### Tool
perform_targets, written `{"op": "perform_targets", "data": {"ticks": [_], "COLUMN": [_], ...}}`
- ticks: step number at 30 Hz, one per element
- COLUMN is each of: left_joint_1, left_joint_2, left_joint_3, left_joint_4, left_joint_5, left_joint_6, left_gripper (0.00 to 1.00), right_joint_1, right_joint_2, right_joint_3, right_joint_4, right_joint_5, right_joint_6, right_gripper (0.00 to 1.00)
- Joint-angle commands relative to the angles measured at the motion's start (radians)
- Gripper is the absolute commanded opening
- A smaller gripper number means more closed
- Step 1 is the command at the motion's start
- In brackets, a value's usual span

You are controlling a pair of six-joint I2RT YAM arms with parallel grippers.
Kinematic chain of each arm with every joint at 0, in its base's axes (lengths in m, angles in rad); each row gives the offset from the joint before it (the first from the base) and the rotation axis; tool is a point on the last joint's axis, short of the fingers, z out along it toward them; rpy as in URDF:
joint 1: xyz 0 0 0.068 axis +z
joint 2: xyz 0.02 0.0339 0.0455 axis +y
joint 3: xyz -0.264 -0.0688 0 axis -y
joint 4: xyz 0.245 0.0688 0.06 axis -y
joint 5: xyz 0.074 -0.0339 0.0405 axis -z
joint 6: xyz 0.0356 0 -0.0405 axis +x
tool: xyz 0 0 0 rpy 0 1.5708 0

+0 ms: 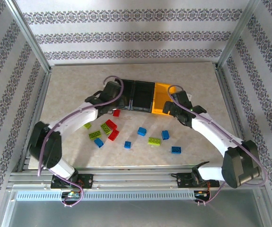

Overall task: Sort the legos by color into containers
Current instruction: Place the lego in the container.

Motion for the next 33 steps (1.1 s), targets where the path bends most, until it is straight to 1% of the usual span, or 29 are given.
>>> {"op": "perform_targets", "data": {"ticks": [1, 7, 13, 17, 20, 23, 27, 30, 33], "left_joint_1": [-0.035, -0.052, -0.057, -0.058, -0.061, -0.068, -0.076, -0.08, -0.08], "left_joint_2": [0.085, 0.263, 0.393, 0.433, 0.451, 0.463, 0.476, 0.481, 0.479], "left_joint_3": [0.093, 0.283, 0.409, 0.426, 0.433, 0.436, 0.438, 0.436, 0.436], "left_joint_4": [0.03, 0.01, -0.04, -0.034, -0.033, -0.035, -0.036, -0.035, -0.035], "left_joint_5": [-0.019, 0.016, 0.029, 0.033, 0.034, 0.027, 0.028, 0.032, 0.034], "left_joint_6": [0.052, 0.113, 0.129, 0.119, 0.114, 0.114, 0.104, 0.097, 0.089], "left_gripper": [0.17, 0.17, 0.18, 0.19, 0.25, 0.29, 0.32, 0.38, 0.41], "right_joint_1": [0.014, 0.022, 0.046, 0.061, 0.078, 0.095, 0.121, 0.139, 0.146], "right_joint_2": [-0.053, -0.107, -0.131, -0.131, -0.121, -0.111, -0.096, -0.079, -0.064], "right_joint_3": [-0.04, -0.091, -0.127, -0.163, -0.183, -0.199, -0.216, -0.218, -0.227], "right_joint_4": [-0.034, -0.064, -0.103, -0.099, -0.096, -0.092, -0.068, -0.059, -0.036], "right_joint_5": [0.04, 0.028, 0.022, -0.023, -0.048, -0.074, -0.121, -0.143, -0.178], "right_joint_6": [0.04, 0.06, 0.093, 0.129, 0.144, 0.157, 0.172, 0.176, 0.179], "right_gripper": [0.98, 0.98, 0.98, 0.98, 0.97, 0.94, 0.88, 0.85, 0.82]}}
